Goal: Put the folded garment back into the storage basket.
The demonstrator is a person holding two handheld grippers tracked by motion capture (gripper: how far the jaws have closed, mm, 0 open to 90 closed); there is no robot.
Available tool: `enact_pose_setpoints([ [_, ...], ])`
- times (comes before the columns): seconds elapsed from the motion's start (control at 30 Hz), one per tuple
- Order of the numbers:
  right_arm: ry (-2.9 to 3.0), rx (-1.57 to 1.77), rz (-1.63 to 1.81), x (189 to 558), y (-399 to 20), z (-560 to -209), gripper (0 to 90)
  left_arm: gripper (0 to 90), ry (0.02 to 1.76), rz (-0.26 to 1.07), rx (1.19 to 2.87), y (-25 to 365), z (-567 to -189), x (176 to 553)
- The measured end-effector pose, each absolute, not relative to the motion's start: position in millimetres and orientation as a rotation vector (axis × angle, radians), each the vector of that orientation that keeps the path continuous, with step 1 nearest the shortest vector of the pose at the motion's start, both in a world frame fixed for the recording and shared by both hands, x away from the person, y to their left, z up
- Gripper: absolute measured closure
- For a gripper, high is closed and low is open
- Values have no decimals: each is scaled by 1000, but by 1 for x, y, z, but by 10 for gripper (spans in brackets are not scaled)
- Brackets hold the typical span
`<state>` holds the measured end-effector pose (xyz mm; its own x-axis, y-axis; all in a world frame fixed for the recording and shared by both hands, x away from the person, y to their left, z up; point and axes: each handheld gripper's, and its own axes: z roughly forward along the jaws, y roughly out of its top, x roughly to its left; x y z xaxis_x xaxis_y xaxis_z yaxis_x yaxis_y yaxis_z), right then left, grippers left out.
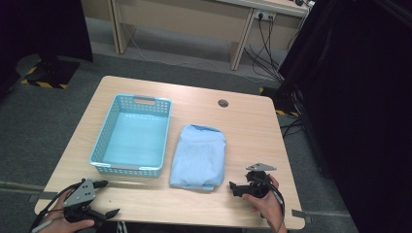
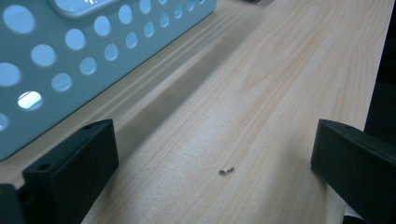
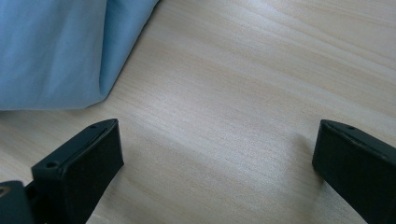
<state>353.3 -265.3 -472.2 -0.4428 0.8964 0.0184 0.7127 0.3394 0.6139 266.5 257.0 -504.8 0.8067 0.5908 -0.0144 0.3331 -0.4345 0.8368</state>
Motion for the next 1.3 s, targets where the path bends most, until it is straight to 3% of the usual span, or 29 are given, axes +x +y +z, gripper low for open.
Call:
enact_pose_setpoints([
  [1.3, 2279, 1405, 974, 353, -259, -458, 35, 1, 683, 349, 2061, 257, -505, 267],
])
